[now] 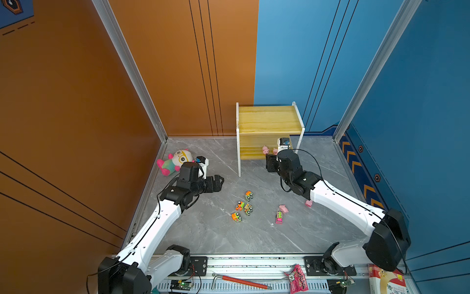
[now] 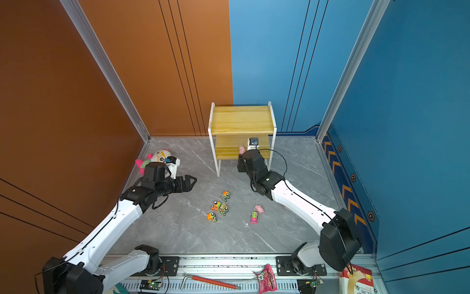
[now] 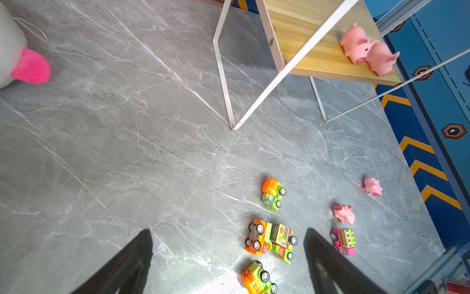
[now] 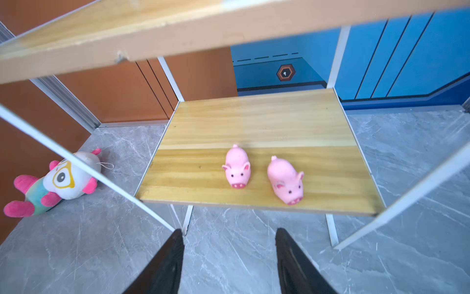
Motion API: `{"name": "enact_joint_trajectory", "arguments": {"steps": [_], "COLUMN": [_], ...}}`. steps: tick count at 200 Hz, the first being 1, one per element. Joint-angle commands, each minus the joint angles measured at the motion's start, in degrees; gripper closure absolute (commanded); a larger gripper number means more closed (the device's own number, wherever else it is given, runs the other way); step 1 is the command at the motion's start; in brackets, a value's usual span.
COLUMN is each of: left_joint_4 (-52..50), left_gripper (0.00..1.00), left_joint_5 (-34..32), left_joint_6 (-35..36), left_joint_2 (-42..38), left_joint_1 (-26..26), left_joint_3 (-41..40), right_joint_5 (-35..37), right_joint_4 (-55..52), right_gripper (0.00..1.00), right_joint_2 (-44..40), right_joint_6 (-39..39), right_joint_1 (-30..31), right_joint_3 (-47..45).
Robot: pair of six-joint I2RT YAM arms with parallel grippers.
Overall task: Organize plastic toys on shelves
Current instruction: Place the plastic toy on the shelf, then pick up the plastic toy from the middle-right of the table.
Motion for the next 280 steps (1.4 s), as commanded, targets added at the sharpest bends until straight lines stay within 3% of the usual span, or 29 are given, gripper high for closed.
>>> {"name": "enact_joint_trajectory", "arguments": {"steps": [1,45,108,187,254,280], "left_joint_4": [0.45,0.44,0.37,0.44,0.35,0.35], "left_gripper": [0.07,0.07,0.07,0.06,0.06,0.06], "left_joint_5": [1.25,1.31,0.61,0.82,0.44,0.45], "left_joint_6": [-0.16,-0.18,0.18,0.17,0.27,0.22], "left_joint_2": [0.46,0.64,0.07,0.02,-0.43,-0.38], "left_joint_1": [0.33,-0.11,-1.77,-1.86,-1.77,-1.72], "left_joint_3": [-0.41,-0.22,-0.50,-0.39,-0.48,-0.58], "right_joint_5": [-0.81,0.63,-1.75,-3.18,-4.66,-4.38], "right_joint_4": [-9.61,-21.56,-27.49,-27.44,-23.88,-23.19], "right_gripper": [0.41,0.42,0.45,0.48,0.49,0.60], "right_joint_2": [-4.97,-13.04,-9.90,-5.70,1.42,4.08], "right_joint_6": [6.66,17.45,25.64,25.81,23.37,21.87], "right_joint_1": [-0.24,-4.48,-15.06,-21.28,-22.69,-22.93], "right_joint_3": [-6.25,-16.12,-20.55,-22.43,-21.47,-19.96]}}
